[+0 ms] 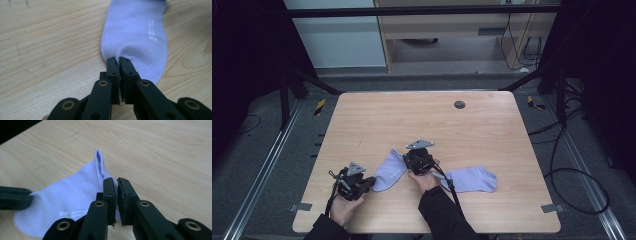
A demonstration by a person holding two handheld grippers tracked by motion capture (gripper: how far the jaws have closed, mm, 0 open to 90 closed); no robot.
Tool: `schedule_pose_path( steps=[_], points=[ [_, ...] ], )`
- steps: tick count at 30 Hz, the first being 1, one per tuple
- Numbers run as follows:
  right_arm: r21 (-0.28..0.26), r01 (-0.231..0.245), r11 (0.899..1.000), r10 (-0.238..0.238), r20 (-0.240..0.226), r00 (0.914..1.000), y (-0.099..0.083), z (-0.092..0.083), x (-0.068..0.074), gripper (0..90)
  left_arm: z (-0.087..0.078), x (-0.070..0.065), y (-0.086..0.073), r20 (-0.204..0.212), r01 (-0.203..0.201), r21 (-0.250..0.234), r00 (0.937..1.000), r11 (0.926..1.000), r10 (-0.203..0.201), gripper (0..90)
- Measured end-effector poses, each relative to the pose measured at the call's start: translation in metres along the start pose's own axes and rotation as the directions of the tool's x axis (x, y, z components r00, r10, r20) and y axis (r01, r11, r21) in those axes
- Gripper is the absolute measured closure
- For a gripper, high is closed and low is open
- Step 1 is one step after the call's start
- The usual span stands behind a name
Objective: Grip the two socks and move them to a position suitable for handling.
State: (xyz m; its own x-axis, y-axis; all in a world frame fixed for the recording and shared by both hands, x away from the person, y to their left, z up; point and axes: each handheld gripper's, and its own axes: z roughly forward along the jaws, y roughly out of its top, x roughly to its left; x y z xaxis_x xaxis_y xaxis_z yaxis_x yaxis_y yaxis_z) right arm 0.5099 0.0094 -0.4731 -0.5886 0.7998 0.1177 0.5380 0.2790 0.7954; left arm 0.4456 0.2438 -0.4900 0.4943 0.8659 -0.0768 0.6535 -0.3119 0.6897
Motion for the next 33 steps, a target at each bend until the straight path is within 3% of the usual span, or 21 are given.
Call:
schedule_pose_path(
  steps=[1,5,9,12,17,24,29,33],
  points=[
    [-0.003,0.013,1.000,-0.013,0.032,0.9994,0.001,0.002,-0.004,78.4,0.000,0.001,0.000,-0.005,0.002,-0.005,1.0000,1.0000,-0.002,84.4],
    [-0.020,0.026,0.999,-0.025,0.066,0.9975,0.005,-0.001,-0.010,73.7,-0.004,0.002,0.000,-0.011,0.022,-0.031,0.9997,0.9993,-0.022,72.3],
    [-0.018,0.031,0.999,-0.029,0.068,0.9973,0.007,-0.007,-0.018,70.7,-0.009,0.004,0.000,-0.019,0.049,-0.053,0.9986,0.9974,-0.050,62.7],
    [0.004,0.022,1.000,-0.022,0.059,0.9980,0.006,-0.006,-0.021,69.1,-0.011,0.004,-0.003,-0.024,0.063,-0.051,0.9977,0.9967,-0.064,62.0],
    [0.077,0.013,0.997,-0.018,0.061,0.9980,-0.003,0.009,-0.027,69.9,-0.006,-0.002,-0.004,-0.029,0.069,-0.011,0.9972,0.9976,-0.069,65.7],
    [0.114,0.017,0.993,-0.024,0.062,0.9978,-0.009,0.020,-0.028,74.0,-0.002,-0.007,-0.005,-0.034,0.065,0.024,0.9973,0.9976,-0.064,76.8],
    [0.130,0.018,0.991,-0.028,0.076,0.9967,-0.011,0.021,-0.029,86.9,0.000,-0.007,-0.002,-0.033,0.074,0.030,0.9968,0.9968,-0.073,86.0],
    [0.141,0.021,0.990,-0.032,0.075,0.9966,-0.010,0.020,-0.028,90.0,0.000,-0.006,0.000,-0.024,0.073,0.027,0.9971,0.9969,-0.073,87.3]
  ],
)
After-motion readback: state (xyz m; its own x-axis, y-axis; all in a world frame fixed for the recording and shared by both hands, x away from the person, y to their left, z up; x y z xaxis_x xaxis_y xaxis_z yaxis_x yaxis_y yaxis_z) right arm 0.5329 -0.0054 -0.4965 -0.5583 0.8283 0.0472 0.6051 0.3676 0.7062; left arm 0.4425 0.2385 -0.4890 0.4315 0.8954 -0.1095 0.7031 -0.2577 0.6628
